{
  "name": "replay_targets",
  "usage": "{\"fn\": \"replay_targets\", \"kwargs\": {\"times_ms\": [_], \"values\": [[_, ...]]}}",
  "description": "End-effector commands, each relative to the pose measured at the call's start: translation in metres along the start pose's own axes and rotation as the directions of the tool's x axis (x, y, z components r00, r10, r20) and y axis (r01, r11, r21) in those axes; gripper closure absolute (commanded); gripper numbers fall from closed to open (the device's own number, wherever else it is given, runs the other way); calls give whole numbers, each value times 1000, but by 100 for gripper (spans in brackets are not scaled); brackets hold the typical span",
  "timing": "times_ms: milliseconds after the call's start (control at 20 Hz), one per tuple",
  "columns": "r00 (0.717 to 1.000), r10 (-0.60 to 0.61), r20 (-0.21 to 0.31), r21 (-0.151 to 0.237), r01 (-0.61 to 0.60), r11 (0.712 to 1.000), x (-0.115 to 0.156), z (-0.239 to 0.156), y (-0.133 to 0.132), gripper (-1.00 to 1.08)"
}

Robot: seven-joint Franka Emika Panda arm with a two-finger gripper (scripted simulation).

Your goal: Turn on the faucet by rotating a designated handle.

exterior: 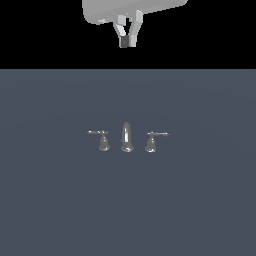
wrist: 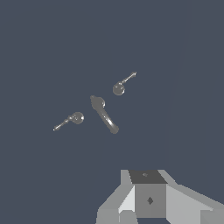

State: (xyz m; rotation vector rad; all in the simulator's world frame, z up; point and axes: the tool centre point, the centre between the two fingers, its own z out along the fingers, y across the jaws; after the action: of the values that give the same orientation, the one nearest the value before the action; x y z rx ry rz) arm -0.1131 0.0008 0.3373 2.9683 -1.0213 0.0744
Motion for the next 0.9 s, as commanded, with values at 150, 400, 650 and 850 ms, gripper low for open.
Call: {"fn": "replay_targets", "kwargs": {"times_ms": [150, 400, 650, 850], "values": [[990, 140, 5, -3, -140, 990, 26, 40, -11, 108], [965, 262, 10, -8, -262, 965, 50, 76, -18, 108], [925, 381, 13, -14, -381, 925, 76, 112, -21, 108], [880, 474, 14, -20, -474, 880, 97, 142, -21, 108]]}}
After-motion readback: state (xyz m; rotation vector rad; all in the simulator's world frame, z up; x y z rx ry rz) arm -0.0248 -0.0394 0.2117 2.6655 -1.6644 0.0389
